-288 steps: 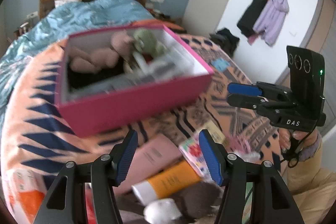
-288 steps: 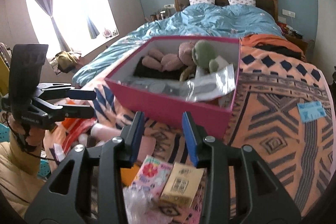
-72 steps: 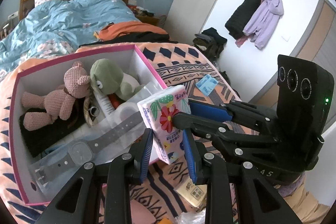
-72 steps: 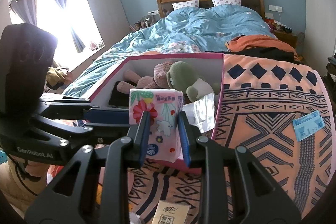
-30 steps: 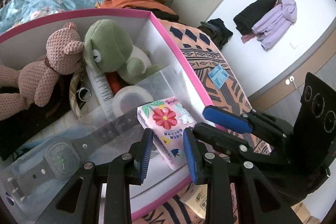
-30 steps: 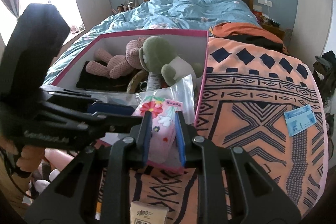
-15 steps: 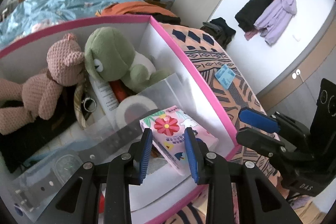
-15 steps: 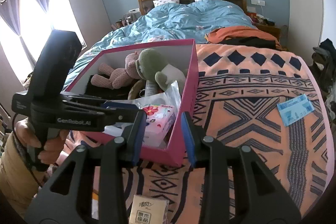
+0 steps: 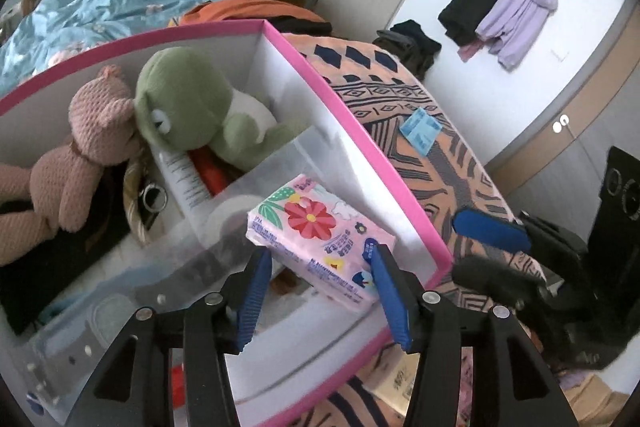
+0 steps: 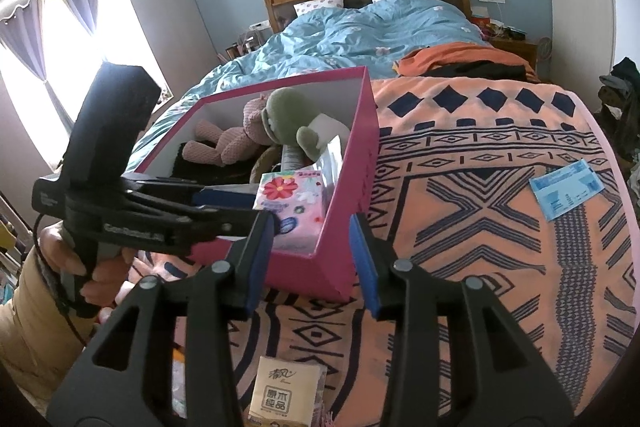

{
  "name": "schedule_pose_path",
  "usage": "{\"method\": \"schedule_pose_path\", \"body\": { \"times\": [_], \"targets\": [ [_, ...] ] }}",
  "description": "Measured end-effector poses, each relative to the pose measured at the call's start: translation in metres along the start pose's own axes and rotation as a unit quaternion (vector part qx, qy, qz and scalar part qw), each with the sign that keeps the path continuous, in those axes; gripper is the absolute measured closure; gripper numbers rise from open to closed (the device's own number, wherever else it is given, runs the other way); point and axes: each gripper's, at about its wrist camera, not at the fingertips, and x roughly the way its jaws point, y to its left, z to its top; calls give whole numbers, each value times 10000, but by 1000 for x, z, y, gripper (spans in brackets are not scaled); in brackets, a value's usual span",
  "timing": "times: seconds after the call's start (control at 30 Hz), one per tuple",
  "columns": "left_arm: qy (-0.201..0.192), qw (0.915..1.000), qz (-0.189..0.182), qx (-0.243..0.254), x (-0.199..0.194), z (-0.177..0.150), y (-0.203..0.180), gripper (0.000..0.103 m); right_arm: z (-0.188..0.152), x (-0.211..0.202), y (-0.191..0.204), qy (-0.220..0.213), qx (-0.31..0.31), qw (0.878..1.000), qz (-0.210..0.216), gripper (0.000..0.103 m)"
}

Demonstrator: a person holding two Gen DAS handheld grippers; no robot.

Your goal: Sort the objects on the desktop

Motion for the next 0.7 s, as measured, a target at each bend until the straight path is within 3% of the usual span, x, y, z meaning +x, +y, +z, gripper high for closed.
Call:
{"method": "schedule_pose_path", "body": {
  "times": [0.1, 0.13, 0.2, 0.37, 0.7],
  "targets": [
    [78, 9998, 199, 54, 12, 4, 3, 50, -2, 0, -1, 16, 12, 10000, 6, 61],
    [262, 9991, 312, 88, 21, 3, 5, 53, -3, 0, -1, 21, 19, 10000, 19, 61],
    [396, 9991, 88, -117, 30, 0, 14, 52, -4, -1, -1, 21, 29, 10000, 9, 60],
    [239, 9996, 77, -104, 23, -6, 13, 54, -7, -2, -3, 30, 60, 10000, 35, 59],
    [-314, 9982, 479, -196, -7, -6, 21, 51, -11, 1, -1, 70, 36, 9999, 142, 58]
  ]
}}
